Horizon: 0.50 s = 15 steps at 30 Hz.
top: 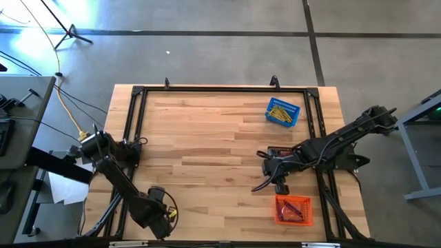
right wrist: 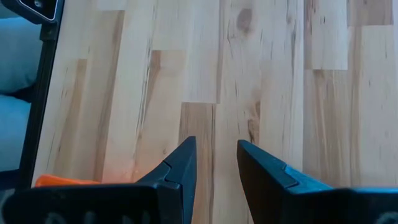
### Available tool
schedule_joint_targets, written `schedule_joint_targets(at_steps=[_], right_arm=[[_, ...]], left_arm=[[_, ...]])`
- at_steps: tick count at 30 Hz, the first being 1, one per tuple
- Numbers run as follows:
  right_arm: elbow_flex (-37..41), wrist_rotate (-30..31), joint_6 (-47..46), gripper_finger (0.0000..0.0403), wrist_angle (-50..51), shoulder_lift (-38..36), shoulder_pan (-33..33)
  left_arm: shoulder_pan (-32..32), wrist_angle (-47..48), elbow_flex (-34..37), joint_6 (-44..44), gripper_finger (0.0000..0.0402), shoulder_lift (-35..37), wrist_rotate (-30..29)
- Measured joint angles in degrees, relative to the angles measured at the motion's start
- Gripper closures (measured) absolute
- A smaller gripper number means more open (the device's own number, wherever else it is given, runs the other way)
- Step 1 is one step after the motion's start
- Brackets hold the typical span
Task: Sort crayons
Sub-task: Put the red crayon into the black bin
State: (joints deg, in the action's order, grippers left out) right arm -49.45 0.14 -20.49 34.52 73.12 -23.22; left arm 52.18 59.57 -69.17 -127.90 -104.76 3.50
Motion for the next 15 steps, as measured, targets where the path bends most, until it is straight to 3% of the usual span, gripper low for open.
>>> schedule_joint_targets(at_steps=[15], right_arm=[[0.00,0.31,-0.46,0.0302,-0.06,0.00,0.00]], left_arm=[[0.05,0.84,0.00,-1.09,0.0296,-1.89,-2.62]])
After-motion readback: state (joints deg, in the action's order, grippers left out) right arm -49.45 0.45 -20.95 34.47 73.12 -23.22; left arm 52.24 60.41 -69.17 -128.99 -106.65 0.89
